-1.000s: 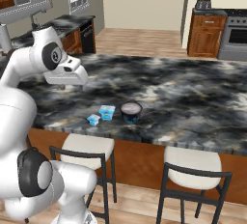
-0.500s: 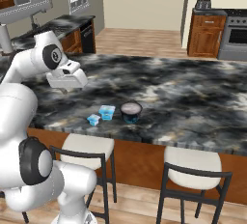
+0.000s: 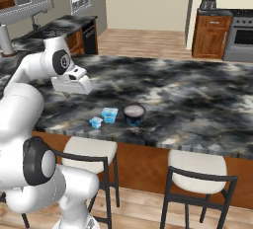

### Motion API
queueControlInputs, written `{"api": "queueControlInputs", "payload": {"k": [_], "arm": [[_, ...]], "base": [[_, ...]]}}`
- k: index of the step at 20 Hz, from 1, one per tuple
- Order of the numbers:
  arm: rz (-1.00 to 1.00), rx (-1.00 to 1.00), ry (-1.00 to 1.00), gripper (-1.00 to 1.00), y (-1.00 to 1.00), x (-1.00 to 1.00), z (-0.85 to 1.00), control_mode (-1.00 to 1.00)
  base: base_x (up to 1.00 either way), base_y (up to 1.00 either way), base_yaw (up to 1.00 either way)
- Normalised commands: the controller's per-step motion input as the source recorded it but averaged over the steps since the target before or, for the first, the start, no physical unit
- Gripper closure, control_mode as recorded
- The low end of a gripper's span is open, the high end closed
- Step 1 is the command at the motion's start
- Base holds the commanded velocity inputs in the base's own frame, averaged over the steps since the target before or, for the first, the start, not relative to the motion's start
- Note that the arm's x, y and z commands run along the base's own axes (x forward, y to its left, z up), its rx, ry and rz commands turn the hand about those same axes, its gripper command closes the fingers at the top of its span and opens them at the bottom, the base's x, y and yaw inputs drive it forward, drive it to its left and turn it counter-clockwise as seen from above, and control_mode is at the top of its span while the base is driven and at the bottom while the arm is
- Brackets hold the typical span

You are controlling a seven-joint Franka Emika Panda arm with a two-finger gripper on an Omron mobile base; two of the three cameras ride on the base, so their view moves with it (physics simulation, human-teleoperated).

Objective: Stack the yogurt containers by placing the smaller containers on top of the larger containers.

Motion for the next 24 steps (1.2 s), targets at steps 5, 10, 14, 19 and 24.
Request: {"api": "queueControlInputs", "payload": {"k": [5, 10, 14, 19, 24], "arm": [[0.0, 0.0, 0.0, -1.0, 0.0, 0.2, -0.21, -1.0], [0.0, 0.0, 0.0, -1.0, 0.0, 0.26, -0.18, -1.0], [0.0, 0.0, 0.0, -1.0, 0.0, 0.27, -0.15, -1.0], [0.0, -0.01, 0.03, -1.0, 0.0, 0.3, -0.09, -1.0], [0.0, 0.0, 0.09, -1.0, -0.02, 0.22, -0.06, -1.0]], "base": [[0.0, 0.0, 0.0], [0.0, 0.0, 0.0], [0.0, 0.0, 0.0], [0.0, 0.0, 0.0], [0.0, 0.0, 0.0]]}}
